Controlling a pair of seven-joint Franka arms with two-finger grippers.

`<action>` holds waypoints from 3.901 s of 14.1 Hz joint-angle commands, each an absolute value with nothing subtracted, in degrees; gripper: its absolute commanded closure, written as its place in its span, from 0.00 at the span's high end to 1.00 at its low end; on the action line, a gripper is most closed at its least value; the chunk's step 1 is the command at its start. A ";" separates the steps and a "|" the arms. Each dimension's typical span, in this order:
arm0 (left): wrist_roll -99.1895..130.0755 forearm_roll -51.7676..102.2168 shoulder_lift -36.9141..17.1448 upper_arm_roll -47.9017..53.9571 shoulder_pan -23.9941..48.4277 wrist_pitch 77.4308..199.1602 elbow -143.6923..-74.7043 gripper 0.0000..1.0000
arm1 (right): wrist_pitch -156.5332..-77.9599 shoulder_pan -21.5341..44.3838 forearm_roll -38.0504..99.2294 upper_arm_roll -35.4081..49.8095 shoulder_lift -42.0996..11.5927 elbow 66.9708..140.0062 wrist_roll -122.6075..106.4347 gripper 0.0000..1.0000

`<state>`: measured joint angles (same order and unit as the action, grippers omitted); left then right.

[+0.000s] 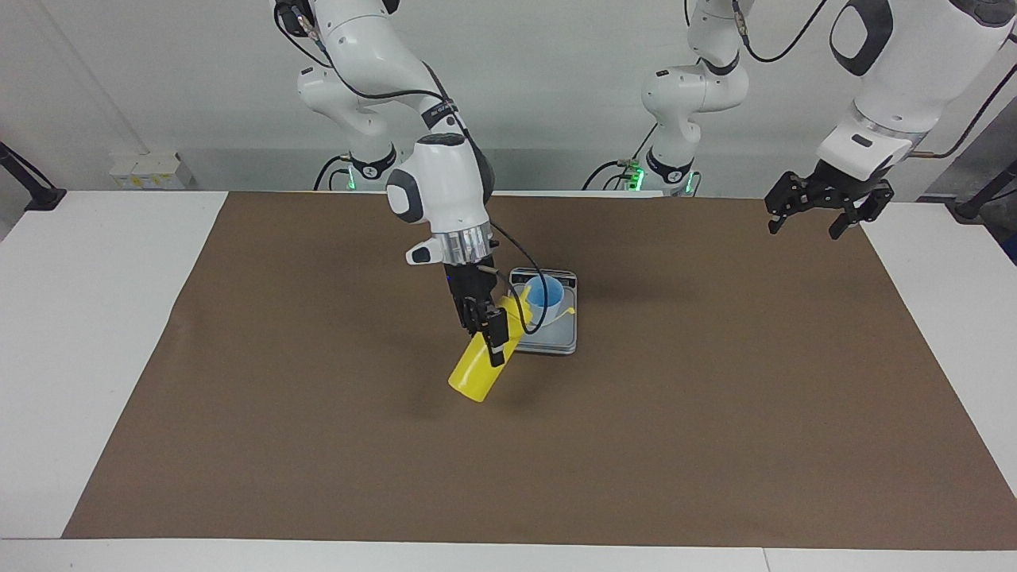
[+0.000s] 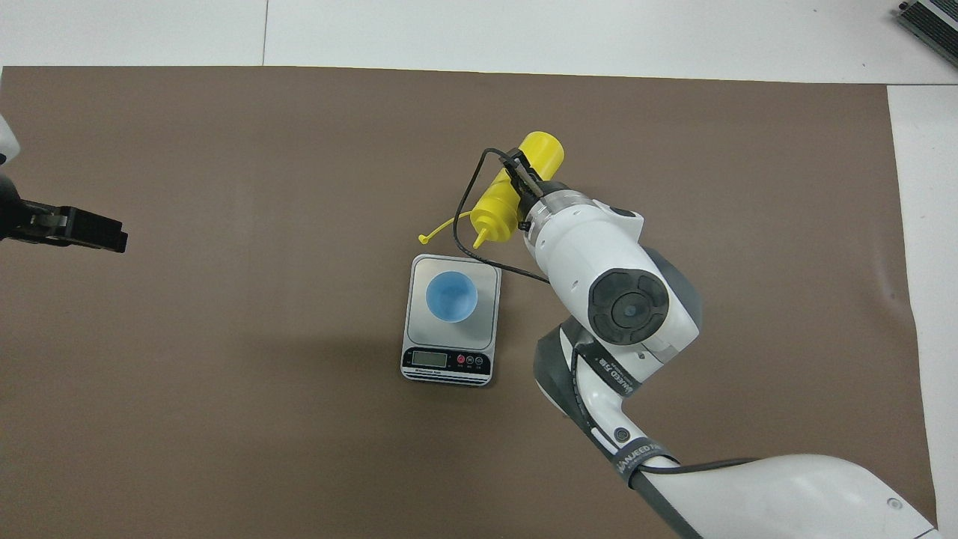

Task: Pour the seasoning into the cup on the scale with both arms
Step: 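Tilt the bottle nozzle down over the blue cup with the right gripper, then raise the bottle upright and carry it back with the right gripper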

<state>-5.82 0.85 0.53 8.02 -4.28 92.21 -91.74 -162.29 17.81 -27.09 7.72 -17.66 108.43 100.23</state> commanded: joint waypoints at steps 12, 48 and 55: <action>-6.94 1.41 1.32 8.35 -5.19 92.29 -92.29 1.00 | -161.63 17.93 -78.64 7.56 -15.73 110.22 143.85 0.00; -8.26 0.09 1.49 8.35 -5.19 92.55 -92.81 1.00 | -152.58 19.16 -49.71 8.09 -13.01 105.38 157.15 0.00; -8.26 0.09 1.58 8.44 -5.19 92.55 -92.99 1.00 | -149.25 16.44 -24.82 8.09 -12.66 105.29 149.35 0.00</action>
<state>-7.17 0.69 0.53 7.97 -4.28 92.21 -91.84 -150.49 17.97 -30.51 7.54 -13.87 104.91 153.32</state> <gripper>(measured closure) 0.000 0.405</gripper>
